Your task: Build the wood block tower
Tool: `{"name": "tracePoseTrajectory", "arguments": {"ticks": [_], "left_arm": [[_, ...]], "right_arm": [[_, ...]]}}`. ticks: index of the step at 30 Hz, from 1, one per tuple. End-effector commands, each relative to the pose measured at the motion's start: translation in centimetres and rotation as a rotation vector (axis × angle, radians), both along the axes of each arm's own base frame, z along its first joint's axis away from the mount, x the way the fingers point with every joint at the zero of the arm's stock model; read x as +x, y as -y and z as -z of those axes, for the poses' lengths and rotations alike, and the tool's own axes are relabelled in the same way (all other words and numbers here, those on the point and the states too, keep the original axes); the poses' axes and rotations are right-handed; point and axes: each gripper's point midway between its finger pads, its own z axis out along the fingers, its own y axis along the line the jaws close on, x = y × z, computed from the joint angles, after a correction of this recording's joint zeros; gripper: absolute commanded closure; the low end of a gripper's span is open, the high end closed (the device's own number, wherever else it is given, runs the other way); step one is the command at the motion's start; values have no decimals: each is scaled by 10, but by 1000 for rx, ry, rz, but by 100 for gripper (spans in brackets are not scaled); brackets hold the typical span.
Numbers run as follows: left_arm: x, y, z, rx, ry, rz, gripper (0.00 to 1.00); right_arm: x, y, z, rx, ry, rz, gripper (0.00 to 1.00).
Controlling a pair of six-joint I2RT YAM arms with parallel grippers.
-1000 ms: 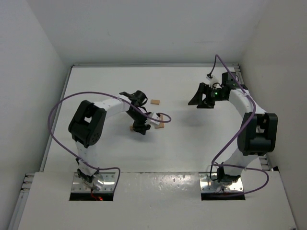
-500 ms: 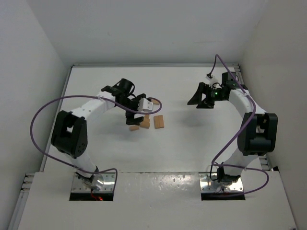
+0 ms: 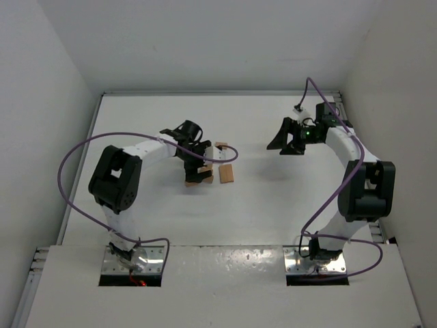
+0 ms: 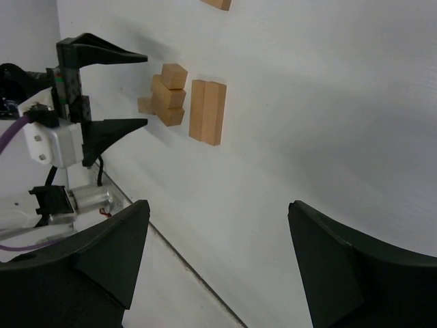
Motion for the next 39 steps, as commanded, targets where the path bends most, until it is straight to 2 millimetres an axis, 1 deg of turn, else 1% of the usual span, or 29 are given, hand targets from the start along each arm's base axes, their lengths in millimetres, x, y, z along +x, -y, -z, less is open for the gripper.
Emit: {"name": "tracePoseTrajectory", "arguments": {"ticks": [1,2,4,5,8,9,10,11,12,14,15,17,20,21,22,23,24,26,30,31,33,34,35,36,37,38,39], "left_arm": [[5,4,8,20,8,-13,0],[4,3,12,25,-2,-12,0],[2,5,12,15,-11,-16,0],[7,7,9,6,7,-16,0],[1,13,17,16,-12,4,0],[4,15,14,11,-4,4,0],[3,16,18,9,-17,7,0],[2,16,18,9,-18,7,0],[-1,21,17,-1,-23,22,0],[-2,21,21,3,-31,22,0],[-1,26,18,-1,-23,32,0],[-5,29,22,4,-31,42,0],[-3,30,24,4,-39,33,5],[-3,30,24,4,-39,33,8],[-3,30,24,4,-39,33,8],[-4,29,28,8,-47,33,10],[-6,32,28,9,-47,42,11],[-7,32,28,8,-52,34,14],[-11,38,27,-8,-61,51,24],[-11,38,27,-8,-61,51,29],[-11,38,27,-8,-61,51,35],[-15,38,29,-10,-75,54,40],[-14,38,25,-16,-64,54,42],[-14,38,25,-16,-64,54,44],[-18,38,23,-26,-70,59,48],[-20,37,20,-29,-65,59,50],[-20,39,17,-44,-55,63,51]], "right_arm": [[12,2,-13,4,56,-10,17],[12,1,-14,4,56,-11,17],[14,2,-14,1,58,-11,17],[13,2,-14,0,55,-10,17],[13,2,-12,1,51,-11,17],[14,3,-12,0,51,-8,17],[14,2,-13,3,52,-11,17],[14,2,-12,2,48,-8,17],[14,3,-13,0,52,-10,17],[14,2,-12,-2,50,-10,17],[14,3,-12,-5,51,-10,17],[13,3,-11,-4,44,-9,17],[14,3,-12,-3,44,-8,17],[14,3,-12,-4,46,-11,17],[15,3,-13,-5,50,-7,17],[15,3,-12,-4,50,-9,17],[15,3,-11,-4,48,-11,17],[14,3,-10,-4,39,-7,17],[14,3,-11,-6,46,-6,17],[14,3,-11,-2,41,-4,17],[14,3,-11,-4,38,2,17],[14,3,-10,3,31,15,17],[12,1,-9,6,25,16,17],[12,1,-10,8,29,18,17],[13,0,-12,19,31,26,17],[15,-1,-14,33,35,35,17],[9,-5,-14,53,22,29,17]]}}
